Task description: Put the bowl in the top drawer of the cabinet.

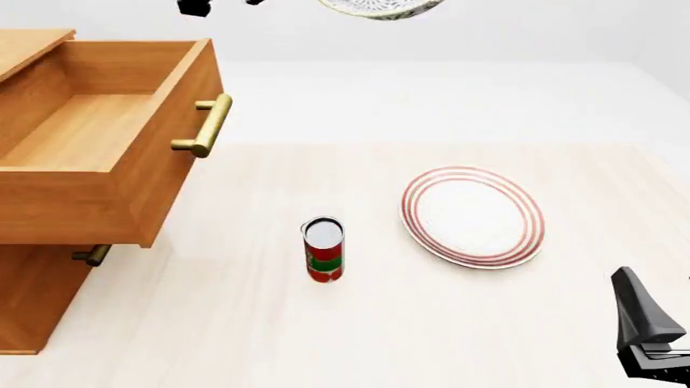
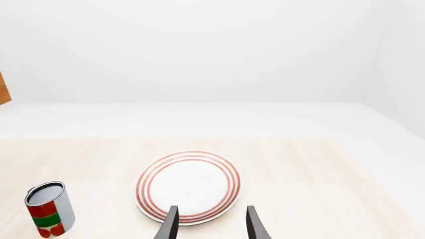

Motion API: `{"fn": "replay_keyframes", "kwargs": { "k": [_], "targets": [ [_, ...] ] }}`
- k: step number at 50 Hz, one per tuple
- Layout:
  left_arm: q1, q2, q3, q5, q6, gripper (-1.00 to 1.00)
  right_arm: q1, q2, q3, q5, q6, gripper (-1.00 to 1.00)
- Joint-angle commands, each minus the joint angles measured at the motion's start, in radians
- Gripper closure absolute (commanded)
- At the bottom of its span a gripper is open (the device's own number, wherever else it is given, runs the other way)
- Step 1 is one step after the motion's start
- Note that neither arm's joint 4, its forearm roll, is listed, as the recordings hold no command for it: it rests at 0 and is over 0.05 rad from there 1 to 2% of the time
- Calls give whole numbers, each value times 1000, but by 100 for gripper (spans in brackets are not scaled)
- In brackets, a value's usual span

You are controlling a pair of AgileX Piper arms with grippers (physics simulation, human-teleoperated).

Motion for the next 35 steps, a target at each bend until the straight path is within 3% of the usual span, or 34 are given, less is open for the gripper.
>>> {"fn": "replay_keyframes", "kwargs": {
  "k": [1, 35],
  "targets": [
    [78, -16, -38, 19, 1, 100, 0, 0, 0, 0, 0, -100],
    [328, -74, -26, 15, -61, 100, 0, 0, 0, 0, 0, -100]
  ]
}}
